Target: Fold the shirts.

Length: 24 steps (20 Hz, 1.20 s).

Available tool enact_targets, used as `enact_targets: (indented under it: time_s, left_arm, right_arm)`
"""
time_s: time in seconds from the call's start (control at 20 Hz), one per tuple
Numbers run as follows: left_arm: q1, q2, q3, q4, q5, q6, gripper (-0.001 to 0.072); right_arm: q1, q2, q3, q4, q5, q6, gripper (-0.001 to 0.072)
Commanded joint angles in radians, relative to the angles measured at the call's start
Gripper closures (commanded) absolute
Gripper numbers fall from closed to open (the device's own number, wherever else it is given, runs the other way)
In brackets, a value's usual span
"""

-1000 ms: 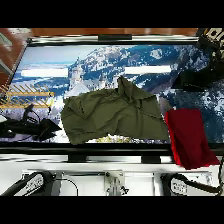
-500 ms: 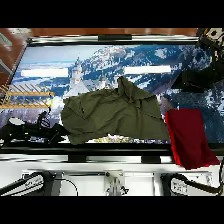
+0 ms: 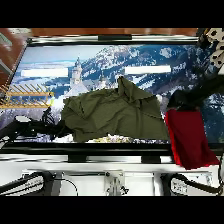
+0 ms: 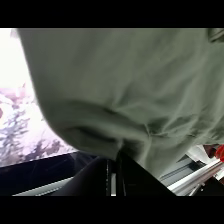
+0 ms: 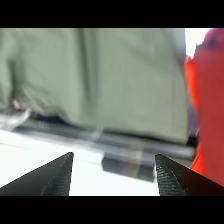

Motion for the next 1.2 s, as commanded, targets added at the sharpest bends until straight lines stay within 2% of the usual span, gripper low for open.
enact_targets:
  time_s: [0.0,0.2,0.45,0.6,1.15]
  left_arm:
    - [0.014,0.021,0.051,-0.013,-0.048,0.016,0.0676]
    - [0.017,0.050,0.090,-0.012,-0.107,0.017,0.0675]
    - [0.016,0.108,0.095,-0.012,-0.122,0.017,0.0675]
    - [0.017,0.126,0.102,-0.013,-0.130,0.017,0.0675]
    - [0.017,0.126,0.163,-0.013,-0.164,0.018,0.0676]
  right_arm:
    - [0.000,0.001,-0.237,0.007,-0.002,0.011,0.0090]
    - [0.000,0.001,-0.406,-0.056,-0.120,0.020,0.0090]
    - [-0.001,-0.001,-0.452,-0.108,-0.240,0.034,0.0090]
    - [-0.001,-0.030,-0.452,-0.151,-0.245,0.047,0.0090]
    - [0.000,-0.060,-0.520,-0.130,-0.323,0.061,0.0090]
